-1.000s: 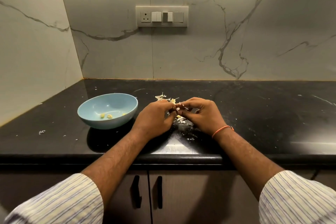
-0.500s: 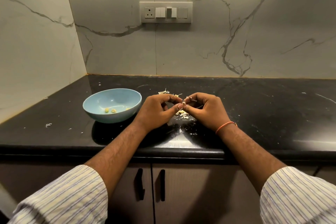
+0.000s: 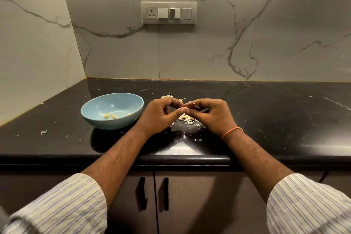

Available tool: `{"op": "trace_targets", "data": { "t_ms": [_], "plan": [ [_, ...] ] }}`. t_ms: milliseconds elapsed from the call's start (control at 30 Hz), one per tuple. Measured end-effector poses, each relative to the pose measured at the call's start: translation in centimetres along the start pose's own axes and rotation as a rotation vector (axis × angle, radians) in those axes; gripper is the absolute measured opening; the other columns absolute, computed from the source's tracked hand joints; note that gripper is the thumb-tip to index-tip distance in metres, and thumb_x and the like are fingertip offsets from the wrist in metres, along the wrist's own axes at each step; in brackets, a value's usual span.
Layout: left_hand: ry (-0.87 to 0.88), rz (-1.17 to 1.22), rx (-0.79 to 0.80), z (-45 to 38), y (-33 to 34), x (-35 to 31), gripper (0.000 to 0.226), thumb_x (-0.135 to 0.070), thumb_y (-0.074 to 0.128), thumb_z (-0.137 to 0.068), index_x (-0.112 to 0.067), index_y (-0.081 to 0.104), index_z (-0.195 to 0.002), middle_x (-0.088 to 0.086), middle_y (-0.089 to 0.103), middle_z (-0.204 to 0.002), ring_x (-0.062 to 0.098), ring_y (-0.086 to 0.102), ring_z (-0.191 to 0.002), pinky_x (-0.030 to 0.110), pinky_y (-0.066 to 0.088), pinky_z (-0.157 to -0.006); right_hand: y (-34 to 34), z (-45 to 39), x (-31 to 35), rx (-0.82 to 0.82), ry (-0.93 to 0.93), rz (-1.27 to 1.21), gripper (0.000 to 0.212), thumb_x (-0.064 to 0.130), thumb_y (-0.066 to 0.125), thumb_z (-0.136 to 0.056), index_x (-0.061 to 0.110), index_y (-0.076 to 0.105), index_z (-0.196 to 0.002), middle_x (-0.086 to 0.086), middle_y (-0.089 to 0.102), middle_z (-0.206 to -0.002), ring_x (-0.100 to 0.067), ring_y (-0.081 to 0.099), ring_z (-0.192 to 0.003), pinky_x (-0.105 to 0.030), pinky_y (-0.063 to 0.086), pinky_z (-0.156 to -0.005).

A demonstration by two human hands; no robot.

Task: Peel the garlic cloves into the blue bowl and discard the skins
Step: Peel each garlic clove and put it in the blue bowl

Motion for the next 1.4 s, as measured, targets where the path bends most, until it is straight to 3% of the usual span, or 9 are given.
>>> {"op": "trace_targets", "data": {
  "t_ms": [200, 433, 600, 700, 833, 933, 1167, 1333, 1400],
  "plan": [
    [-0.016, 0.019, 0.035, -0.2, 0.2, 0.6, 0.012, -0.032, 0.074, -0.099, -0.024, 0.074, -0.109, 0.01, 0.074, -0.084, 0.044, 0.056, -0.063, 0.047, 0.053, -0.057, 0.0, -0.1, -0.8, 0.021, 0.103, -0.089, 0.03, 0.023, 0.091, -0.081, 0.011, 0.083, -0.107, 0.002, 0.082, -0.097, -0.012, 0.079, -0.093, -0.038, 0.065, -0.088],
    [-0.017, 0.013, 0.008, -0.2, 0.3, 0.5, 0.009, -0.026, 0.073, -0.1, -0.023, 0.073, -0.108, -0.006, 0.073, -0.088, 0.018, 0.054, -0.06, 0.038, 0.055, -0.059, 0.4, -0.3, -1.4, 0.091, 0.226, -0.214, 0.023, 0.022, 0.086, -0.085, 0.012, 0.083, -0.106, 0.0, 0.082, -0.097, -0.019, 0.079, -0.099, -0.045, 0.061, -0.098],
    [-0.005, -0.019, -0.021, -0.2, 0.1, 0.2, 0.01, -0.025, 0.072, -0.1, -0.022, 0.074, -0.11, -0.006, 0.074, -0.092, 0.031, 0.063, -0.067, 0.036, 0.059, -0.064, 0.5, -0.4, -1.2, 0.102, 0.232, -0.147, 0.019, 0.03, 0.08, -0.09, 0.013, 0.083, -0.099, -0.001, 0.082, -0.089, -0.02, 0.079, -0.091, -0.045, 0.062, -0.094],
    [0.025, -0.041, -0.04, -0.1, 0.2, -0.1, 0.012, -0.025, 0.071, -0.101, -0.02, 0.073, -0.112, -0.009, 0.073, -0.091, 0.028, 0.062, -0.063, 0.034, 0.058, -0.061, 0.5, -0.3, -0.9, 0.089, 0.204, -0.133, 0.019, 0.032, 0.079, -0.091, 0.014, 0.082, -0.097, 0.0, 0.081, -0.087, -0.017, 0.078, -0.088, -0.036, 0.062, -0.088],
    [0.068, -0.036, -0.04, 0.1, 0.1, -0.5, 0.025, -0.038, 0.077, -0.095, -0.021, 0.075, -0.113, -0.009, 0.076, -0.094, 0.027, 0.067, -0.062, 0.047, 0.062, -0.06, 0.5, -0.3, -0.6, 0.103, 0.159, -0.028, 0.014, 0.029, 0.077, -0.095, 0.016, 0.083, -0.096, 0.005, 0.08, -0.083, -0.011, 0.077, -0.083, -0.03, 0.062, -0.082],
    [0.068, -0.037, -0.071, 0.1, -0.2, -0.5, 0.031, -0.048, 0.077, -0.091, -0.023, 0.078, -0.108, -0.005, 0.077, -0.086, 0.03, 0.066, -0.063, 0.05, 0.06, -0.061, 0.5, -0.3, -0.3, 0.089, 0.12, 0.022, 0.012, 0.03, 0.076, -0.095, 0.019, 0.083, -0.095, 0.008, 0.079, -0.081, -0.012, 0.076, -0.081, -0.033, 0.063, -0.079],
    [0.093, -0.112, -0.09, 0.0, 0.0, -0.6, 0.021, -0.035, 0.076, -0.096, -0.019, 0.078, -0.109, -0.009, 0.077, -0.095, 0.013, 0.073, -0.084, 0.041, 0.062, -0.076, 0.9, -0.4, -0.4, 0.119, 0.101, 0.122, 0.017, 0.029, 0.069, -0.102, 0.019, 0.08, -0.093, 0.009, 0.077, -0.079, -0.015, 0.072, -0.076, -0.043, 0.06, -0.077],
    [0.097, -0.173, -0.055, 0.0, 0.5, -0.9, 0.012, -0.031, 0.074, -0.099, -0.021, 0.072, -0.106, -0.009, 0.071, -0.091, 0.018, 0.066, -0.07, 0.042, 0.061, -0.068, 0.7, -0.3, -0.7, 0.098, 0.123, 0.073, 0.013, 0.03, 0.077, -0.095, 0.019, 0.082, -0.1, 0.007, 0.079, -0.085, -0.013, 0.076, -0.083, -0.044, 0.062, -0.084],
    [0.096, -0.156, -0.059, 0.0, 0.3, -0.8, 0.014, -0.032, 0.077, -0.097, -0.024, 0.075, -0.107, -0.011, 0.074, -0.094, 0.016, 0.069, -0.072, 0.039, 0.062, -0.068, 0.5, -0.3, -0.6, 0.078, 0.158, -0.017, 0.027, 0.039, 0.083, -0.084, 0.019, 0.083, -0.103, 0.005, 0.081, -0.089, -0.016, 0.078, -0.089, -0.046, 0.062, -0.089]
  ]
}}
Point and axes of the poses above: each hand's wrist, its own z-axis away from the middle knuckle, its own y-axis out of the palm, x = y × z, the point moved 5 cm from there along -z, towards the middle knuckle
